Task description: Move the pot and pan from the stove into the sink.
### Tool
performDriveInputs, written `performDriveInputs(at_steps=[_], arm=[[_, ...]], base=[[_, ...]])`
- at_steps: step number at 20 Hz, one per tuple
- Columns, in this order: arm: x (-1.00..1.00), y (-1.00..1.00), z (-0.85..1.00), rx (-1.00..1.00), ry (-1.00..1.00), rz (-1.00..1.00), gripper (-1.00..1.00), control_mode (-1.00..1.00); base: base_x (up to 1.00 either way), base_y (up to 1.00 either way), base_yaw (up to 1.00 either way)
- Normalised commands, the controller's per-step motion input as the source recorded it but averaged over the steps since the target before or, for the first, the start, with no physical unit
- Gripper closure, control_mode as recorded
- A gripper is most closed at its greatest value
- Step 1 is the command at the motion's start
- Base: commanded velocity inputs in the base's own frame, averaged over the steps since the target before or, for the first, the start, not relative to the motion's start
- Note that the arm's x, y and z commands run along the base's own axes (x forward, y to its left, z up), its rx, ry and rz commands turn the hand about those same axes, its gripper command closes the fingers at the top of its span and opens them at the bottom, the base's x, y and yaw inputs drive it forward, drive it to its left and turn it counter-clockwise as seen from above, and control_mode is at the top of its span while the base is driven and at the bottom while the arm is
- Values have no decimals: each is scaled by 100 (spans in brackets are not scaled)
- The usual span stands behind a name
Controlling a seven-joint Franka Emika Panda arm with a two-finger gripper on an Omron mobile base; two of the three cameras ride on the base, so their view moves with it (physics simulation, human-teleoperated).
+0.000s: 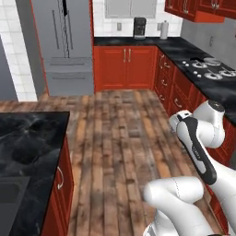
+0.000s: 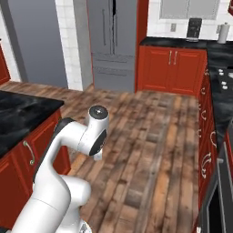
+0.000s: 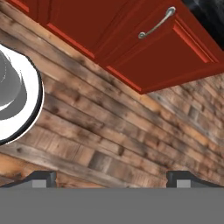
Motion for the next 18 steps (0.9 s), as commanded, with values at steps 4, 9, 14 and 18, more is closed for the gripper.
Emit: performDriveInputs(at_steps=[4, 9, 14, 18], arm=[[0, 0, 0, 0, 0, 0, -100, 100], [0, 0, 0, 0, 0, 0, -100, 100], [0, 0, 0, 0, 0, 0, -100, 100], [0, 0, 0, 0, 0, 0, -100, 100]], base=[[63, 3, -9], [69, 9, -10], [74, 16, -10], [75, 23, -9]])
